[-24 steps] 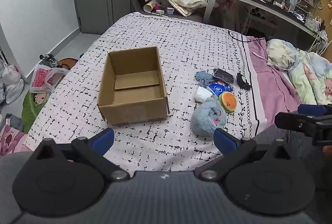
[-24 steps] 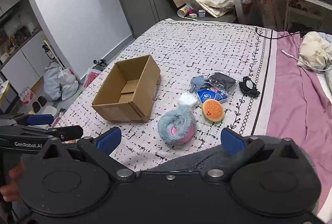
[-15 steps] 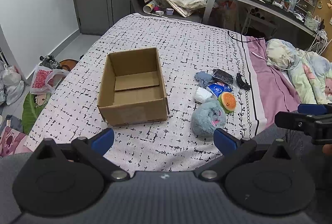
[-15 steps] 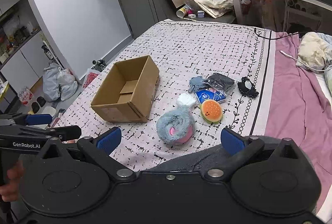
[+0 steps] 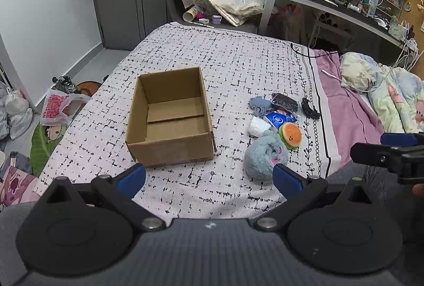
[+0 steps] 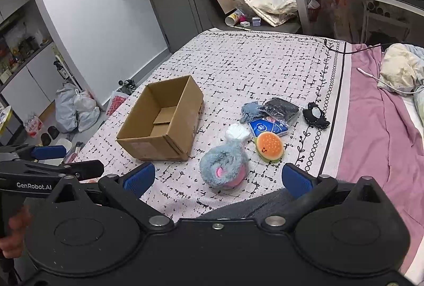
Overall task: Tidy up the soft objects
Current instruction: 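Move the left gripper toward the grey-blue plush mouse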
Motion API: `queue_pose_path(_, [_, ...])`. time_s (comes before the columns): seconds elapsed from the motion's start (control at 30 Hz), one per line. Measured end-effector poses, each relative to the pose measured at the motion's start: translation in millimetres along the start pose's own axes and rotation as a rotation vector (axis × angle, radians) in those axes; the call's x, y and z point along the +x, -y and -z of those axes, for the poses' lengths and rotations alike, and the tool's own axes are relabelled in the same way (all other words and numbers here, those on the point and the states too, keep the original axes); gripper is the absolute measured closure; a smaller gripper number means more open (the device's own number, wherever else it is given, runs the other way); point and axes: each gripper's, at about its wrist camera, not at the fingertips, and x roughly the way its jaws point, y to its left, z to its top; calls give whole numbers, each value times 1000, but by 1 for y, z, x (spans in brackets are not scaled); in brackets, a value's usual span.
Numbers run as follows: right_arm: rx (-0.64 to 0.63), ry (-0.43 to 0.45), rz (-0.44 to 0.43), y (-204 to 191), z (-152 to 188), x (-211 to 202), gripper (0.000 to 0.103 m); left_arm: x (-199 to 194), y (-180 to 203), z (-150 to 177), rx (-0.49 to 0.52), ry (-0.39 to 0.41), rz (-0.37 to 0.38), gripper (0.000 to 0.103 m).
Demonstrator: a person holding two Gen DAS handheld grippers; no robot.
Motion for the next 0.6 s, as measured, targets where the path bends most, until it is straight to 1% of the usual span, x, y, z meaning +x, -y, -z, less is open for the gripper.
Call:
queue_pose_path(0.2, [16,24,-14,4,0,4,0,4,4,0,1,3,-1,2])
queue_pose_path(0.37, [11,49,-37,8,0,11,0,14,9,-2,5,-5,11,2])
queue_pose_path(0.6, [81,-9,-25,23,-10,33,0,33,16,-10,8,-8,22,2])
